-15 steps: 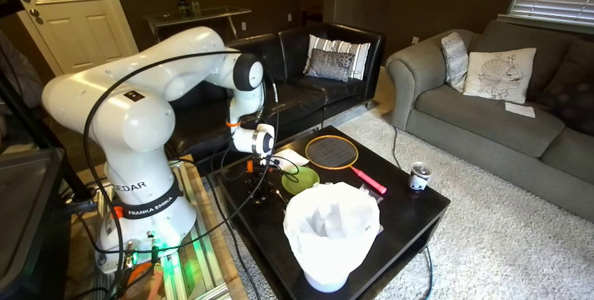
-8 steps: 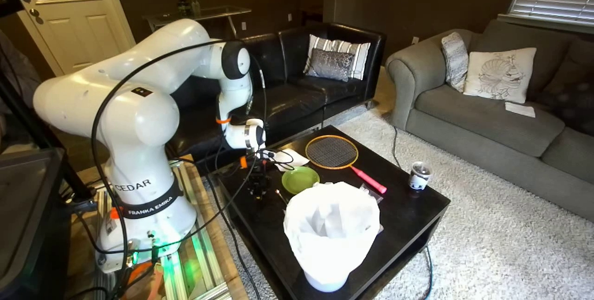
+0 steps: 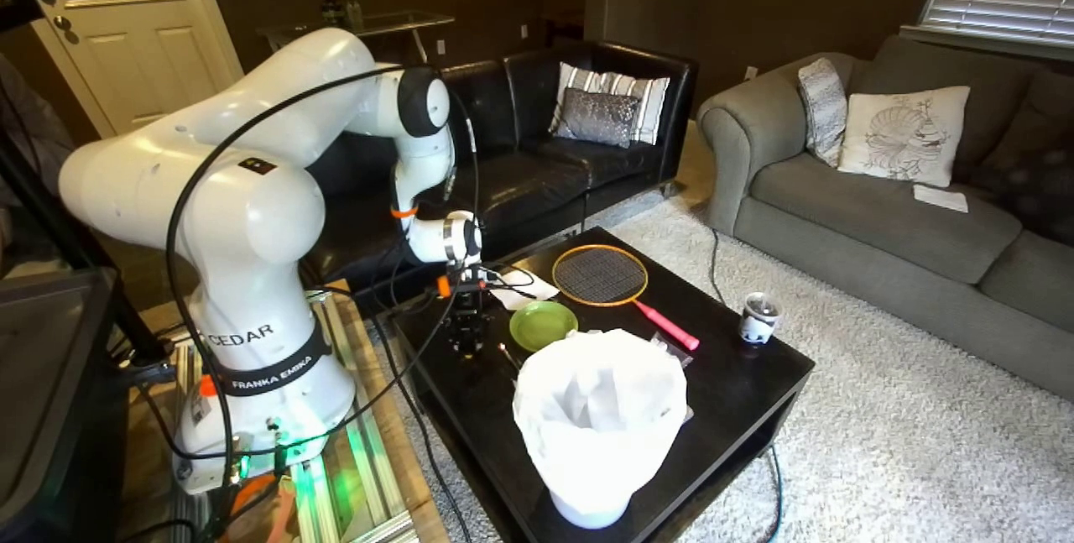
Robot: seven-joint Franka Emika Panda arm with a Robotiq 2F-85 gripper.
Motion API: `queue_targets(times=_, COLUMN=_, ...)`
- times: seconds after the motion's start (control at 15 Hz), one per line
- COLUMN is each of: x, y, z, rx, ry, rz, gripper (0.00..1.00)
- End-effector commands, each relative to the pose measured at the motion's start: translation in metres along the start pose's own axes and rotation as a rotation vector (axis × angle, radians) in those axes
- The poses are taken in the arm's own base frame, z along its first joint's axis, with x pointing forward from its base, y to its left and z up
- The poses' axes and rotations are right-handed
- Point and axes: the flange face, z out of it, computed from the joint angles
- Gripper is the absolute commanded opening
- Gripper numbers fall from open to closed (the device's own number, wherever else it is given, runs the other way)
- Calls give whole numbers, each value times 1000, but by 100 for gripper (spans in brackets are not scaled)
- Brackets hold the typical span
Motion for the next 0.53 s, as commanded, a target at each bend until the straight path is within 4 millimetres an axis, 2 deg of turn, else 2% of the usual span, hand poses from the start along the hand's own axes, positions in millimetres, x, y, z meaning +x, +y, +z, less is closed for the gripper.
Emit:
queue_targets(times=0.0, x=2, y=6, z=7, rx=49, ry=1, rz=-87, gripper=9)
queue_targets(times=0.2, x=9, y=7, z=24, rx=175, ry=31, rz=-154, gripper=9)
queue_targets(times=0.47, x=14, y=12, z=45, rx=325, ry=39, rz=-146, gripper=9)
